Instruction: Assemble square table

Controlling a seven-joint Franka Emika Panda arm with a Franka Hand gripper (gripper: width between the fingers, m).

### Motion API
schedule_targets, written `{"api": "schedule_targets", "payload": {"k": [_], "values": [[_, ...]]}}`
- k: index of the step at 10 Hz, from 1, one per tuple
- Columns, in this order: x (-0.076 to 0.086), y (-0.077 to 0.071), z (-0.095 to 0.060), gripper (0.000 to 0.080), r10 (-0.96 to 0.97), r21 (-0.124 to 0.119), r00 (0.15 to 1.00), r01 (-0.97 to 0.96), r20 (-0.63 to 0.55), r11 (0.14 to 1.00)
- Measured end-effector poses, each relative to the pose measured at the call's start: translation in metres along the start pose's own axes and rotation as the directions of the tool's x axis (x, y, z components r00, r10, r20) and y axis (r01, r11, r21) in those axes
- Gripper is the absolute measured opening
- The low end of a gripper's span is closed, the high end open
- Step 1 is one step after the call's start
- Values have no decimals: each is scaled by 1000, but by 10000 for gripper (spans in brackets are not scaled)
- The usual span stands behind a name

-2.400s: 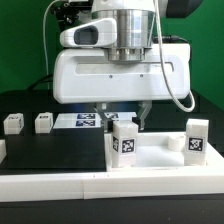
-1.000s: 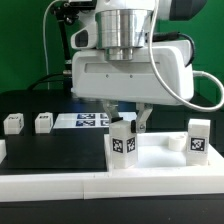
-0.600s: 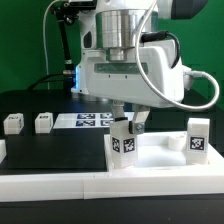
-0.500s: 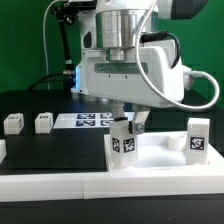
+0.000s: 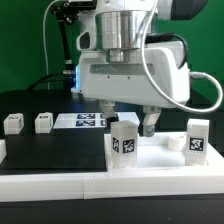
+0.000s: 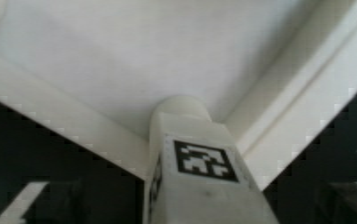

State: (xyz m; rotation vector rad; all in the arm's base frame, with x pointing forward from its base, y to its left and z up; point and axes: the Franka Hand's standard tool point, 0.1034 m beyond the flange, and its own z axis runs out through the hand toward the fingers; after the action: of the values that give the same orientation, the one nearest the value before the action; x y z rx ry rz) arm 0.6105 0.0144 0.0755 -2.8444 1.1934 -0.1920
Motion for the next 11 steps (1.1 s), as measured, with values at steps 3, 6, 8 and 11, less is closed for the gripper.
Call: {"api": "schedule_targets", "payload": {"k": [3, 6, 8, 11], "values": [[-2, 0, 1, 649, -293, -1, 956, 293, 3, 956], [1, 2, 1, 649, -539, -1, 842, 539, 4, 842], [2, 1, -1, 649, -677, -4, 736, 677, 10, 736], [4, -1, -3, 649, -763, -13, 646, 763, 6, 646]]}}
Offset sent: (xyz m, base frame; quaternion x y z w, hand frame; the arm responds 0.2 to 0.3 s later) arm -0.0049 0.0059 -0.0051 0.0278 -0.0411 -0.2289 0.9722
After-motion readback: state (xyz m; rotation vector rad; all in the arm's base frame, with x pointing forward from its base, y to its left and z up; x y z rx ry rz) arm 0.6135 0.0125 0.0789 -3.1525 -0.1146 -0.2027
